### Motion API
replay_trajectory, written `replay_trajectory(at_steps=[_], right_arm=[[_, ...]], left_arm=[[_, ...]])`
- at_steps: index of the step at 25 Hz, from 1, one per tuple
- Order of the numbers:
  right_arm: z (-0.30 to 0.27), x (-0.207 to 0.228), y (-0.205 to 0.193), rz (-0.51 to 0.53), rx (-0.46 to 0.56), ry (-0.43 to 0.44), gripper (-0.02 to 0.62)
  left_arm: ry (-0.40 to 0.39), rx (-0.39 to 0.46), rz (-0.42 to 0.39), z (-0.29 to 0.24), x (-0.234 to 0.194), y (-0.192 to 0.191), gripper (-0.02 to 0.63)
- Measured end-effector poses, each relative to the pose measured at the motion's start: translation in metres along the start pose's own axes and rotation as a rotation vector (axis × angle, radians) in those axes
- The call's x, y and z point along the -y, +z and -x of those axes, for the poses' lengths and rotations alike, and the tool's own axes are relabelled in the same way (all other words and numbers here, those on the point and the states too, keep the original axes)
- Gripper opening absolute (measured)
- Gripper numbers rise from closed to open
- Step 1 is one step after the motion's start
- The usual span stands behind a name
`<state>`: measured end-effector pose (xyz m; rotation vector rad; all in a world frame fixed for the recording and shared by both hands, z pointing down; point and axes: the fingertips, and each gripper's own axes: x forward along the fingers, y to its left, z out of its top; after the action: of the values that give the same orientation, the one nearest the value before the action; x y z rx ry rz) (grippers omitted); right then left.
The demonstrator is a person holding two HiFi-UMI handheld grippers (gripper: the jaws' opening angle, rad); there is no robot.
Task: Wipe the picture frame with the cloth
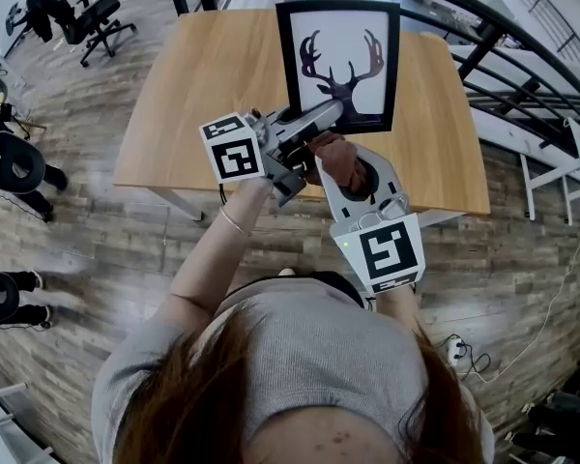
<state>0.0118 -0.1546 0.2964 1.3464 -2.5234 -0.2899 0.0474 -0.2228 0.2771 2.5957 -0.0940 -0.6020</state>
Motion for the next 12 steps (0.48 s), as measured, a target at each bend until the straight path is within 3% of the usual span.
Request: replay_trajectory(at_steps=[5,8,12], right_arm=[[0.010,0.011,0.006,-0.026,0.036,0.010,0.046],[0.014,0.029,0.037,-0.042,0.113,0.003,0.046],[0.017,0.060,0.083,-0.016,0.227,-0.083,0.046]], left_arm=[[0.000,-0.007,-0.012,0.000,0.004,-0.002,0.017],[-0.006,-0.028,-0.014,0.001,0.005,-0.005,0.017],[-0.017,-0.030,0.033,0.002,0.005,-0.011,0.017]])
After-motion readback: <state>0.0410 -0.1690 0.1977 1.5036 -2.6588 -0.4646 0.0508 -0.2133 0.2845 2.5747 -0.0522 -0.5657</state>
